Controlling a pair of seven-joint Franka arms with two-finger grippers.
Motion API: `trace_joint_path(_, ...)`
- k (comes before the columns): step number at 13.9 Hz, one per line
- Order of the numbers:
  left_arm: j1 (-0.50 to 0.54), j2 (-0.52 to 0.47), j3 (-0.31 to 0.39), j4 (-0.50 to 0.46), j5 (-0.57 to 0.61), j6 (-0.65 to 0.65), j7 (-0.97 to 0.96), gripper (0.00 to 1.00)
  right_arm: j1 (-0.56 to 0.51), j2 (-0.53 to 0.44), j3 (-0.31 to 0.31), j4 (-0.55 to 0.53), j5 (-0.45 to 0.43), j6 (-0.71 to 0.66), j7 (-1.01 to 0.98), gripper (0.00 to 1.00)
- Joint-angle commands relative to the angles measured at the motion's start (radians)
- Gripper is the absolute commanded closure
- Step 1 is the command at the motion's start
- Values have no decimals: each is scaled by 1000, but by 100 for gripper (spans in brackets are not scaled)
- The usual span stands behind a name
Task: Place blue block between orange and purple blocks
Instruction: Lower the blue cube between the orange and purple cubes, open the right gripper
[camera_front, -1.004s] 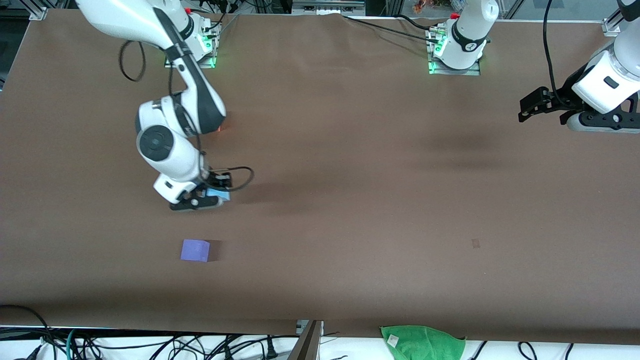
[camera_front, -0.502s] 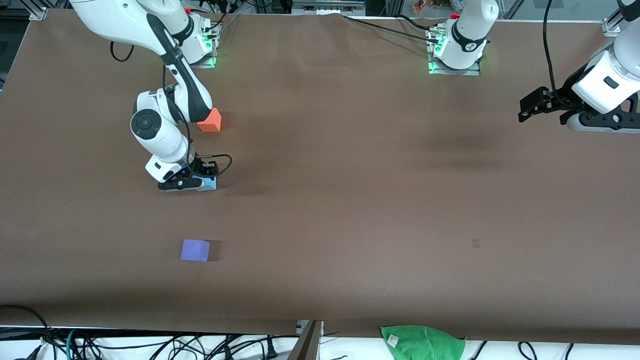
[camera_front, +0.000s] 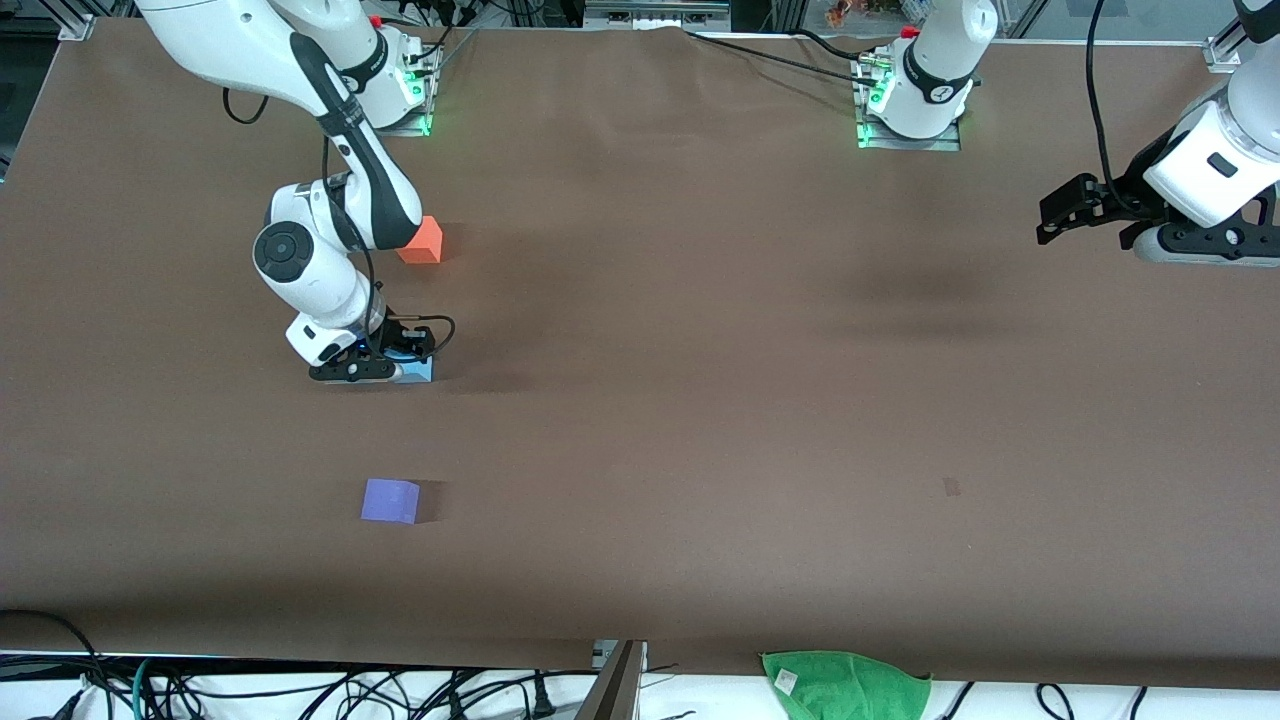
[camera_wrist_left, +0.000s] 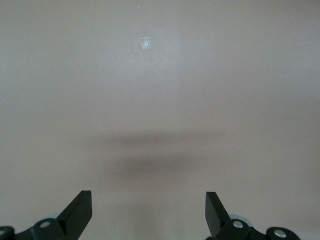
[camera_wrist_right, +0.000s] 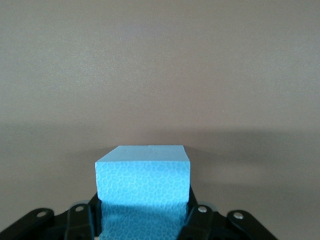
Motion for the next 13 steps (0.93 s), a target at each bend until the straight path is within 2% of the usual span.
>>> trace_joint_path(1,-7,15,3,31,-4,-19,-12,0,-9,-7,8,-14,14,17,8,0)
trace_joint_path(3,-7,15,2,31,-4,-19,-12,0,-9,-25,8,-8,14,12,5,0)
trace_joint_path(6,-7,15,2,31,-4,-19,-12,0,-9,-141,2,4,12,-48,-7,0)
trace_joint_path(11,-9,15,2,31,-4,-19,-12,0,-7,-306,-1,191,9,-484,-1,0)
trace_joint_path(13,-7,15,2,31,-4,-19,-12,0,-9,-335,-62,278,5,-643,-47,0)
